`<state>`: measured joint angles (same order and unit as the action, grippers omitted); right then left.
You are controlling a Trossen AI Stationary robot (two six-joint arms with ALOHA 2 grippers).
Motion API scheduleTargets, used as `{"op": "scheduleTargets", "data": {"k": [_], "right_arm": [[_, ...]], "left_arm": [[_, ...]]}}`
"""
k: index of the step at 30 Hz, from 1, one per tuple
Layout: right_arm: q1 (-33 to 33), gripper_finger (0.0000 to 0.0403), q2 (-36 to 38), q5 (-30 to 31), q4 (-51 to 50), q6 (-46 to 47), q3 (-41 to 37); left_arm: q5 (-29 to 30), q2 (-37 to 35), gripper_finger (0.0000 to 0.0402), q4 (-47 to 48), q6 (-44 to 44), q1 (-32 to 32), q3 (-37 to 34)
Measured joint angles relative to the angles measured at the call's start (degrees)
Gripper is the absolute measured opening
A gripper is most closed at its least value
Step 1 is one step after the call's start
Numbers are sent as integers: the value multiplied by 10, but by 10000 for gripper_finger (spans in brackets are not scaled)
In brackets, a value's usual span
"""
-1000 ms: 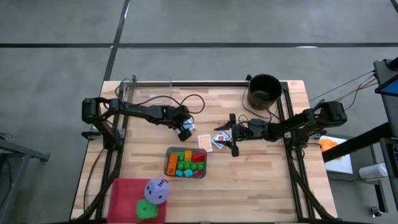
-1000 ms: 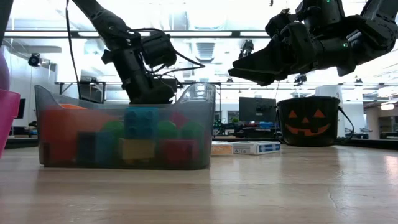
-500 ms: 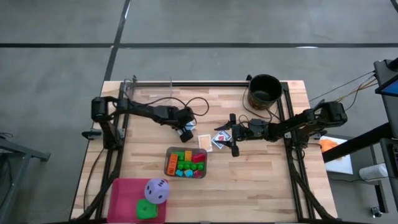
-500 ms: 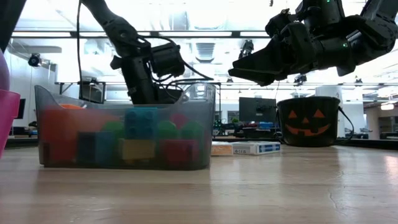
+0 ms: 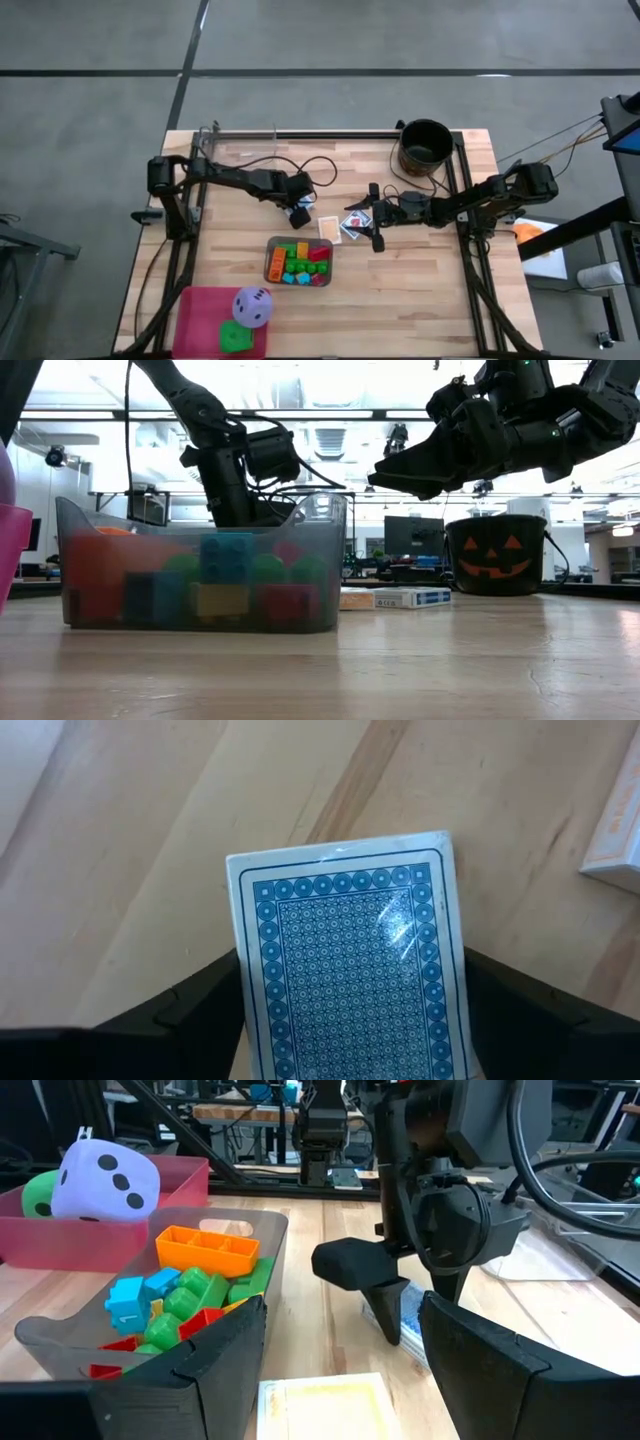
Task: Pick & Place Toys
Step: Put the blue playing card into the transparent bin
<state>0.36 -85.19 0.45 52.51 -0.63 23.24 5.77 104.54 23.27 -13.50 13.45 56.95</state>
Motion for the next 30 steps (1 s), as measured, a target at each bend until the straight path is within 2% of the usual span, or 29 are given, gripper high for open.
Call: {"op": "scheduleTargets", "data": {"k": [10,19,24,30], "right_arm": [[0,261,0,0,-1,0,0],[1,261,-2,0,0,0,0],[1,261,-11,0,1,0,0],[2,261,-20,0,4,-2,0]], "left_arm": [[11,-11,305,-7,13,0,-1],[6,-16,305,-84,33,-5,-1],[-23,-22,305,-177,42,-8,-22],[-43,-56,305,-358,42,-9,-102]]}}
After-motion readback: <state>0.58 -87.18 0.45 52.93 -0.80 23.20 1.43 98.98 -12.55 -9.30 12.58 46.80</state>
